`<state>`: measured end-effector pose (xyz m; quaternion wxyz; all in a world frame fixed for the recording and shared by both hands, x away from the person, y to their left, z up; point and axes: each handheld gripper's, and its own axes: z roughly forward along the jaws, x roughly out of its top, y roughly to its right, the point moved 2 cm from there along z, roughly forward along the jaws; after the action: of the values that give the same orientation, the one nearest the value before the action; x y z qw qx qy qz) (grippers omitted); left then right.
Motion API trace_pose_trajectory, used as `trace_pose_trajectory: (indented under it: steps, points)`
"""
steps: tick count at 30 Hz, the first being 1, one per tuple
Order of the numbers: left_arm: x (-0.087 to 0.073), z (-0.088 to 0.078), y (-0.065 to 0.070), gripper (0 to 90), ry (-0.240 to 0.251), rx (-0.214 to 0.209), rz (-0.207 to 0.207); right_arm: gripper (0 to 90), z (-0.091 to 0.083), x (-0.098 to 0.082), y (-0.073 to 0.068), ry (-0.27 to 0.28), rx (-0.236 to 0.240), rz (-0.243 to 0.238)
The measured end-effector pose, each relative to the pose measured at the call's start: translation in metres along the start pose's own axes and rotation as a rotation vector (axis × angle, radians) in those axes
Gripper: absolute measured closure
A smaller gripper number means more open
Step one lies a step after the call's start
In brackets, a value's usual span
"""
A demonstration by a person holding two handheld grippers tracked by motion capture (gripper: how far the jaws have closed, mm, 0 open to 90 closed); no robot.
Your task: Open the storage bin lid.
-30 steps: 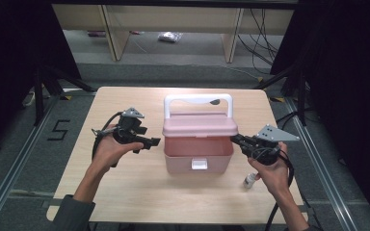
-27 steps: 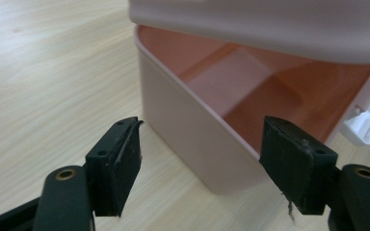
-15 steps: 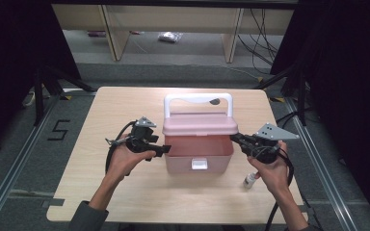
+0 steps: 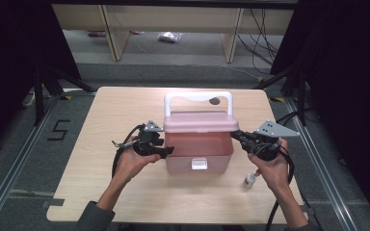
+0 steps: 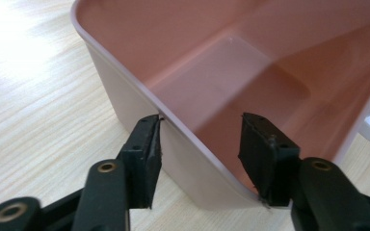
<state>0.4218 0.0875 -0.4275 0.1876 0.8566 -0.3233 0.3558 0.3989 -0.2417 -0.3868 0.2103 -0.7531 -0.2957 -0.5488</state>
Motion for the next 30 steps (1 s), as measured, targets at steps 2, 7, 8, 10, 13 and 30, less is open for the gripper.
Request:
trace_pose_trajectory:
  steps: [2,7,8,10,13,30]
  points:
    - [0.0,0.0,0.001,51.9,0.002,-0.004,0.003,87.1,0.0,0.002,0.0,-0.006,0.009,0.021]
    - [0.0,-0.002,0.005,53.7,-0.013,0.019,0.014,87.4,0.002,0.006,0.002,-0.007,0.02,0.009]
    - [0.0,-0.003,0.005,53.7,-0.012,0.027,0.018,87.6,0.002,0.007,0.001,-0.009,0.008,0.023]
    - [-0.002,-0.004,0.006,53.7,-0.024,0.029,-0.004,87.6,0.003,0.009,0.003,-0.007,0.011,0.003]
    - [-0.004,-0.005,0.009,53.7,-0.022,0.037,0.003,87.7,0.004,0.011,0.004,-0.004,0.014,0.012]
    - [-0.013,-0.015,0.019,54.2,-0.009,0.007,0.029,88.6,0.012,0.013,0.018,0.0,0.034,-0.003]
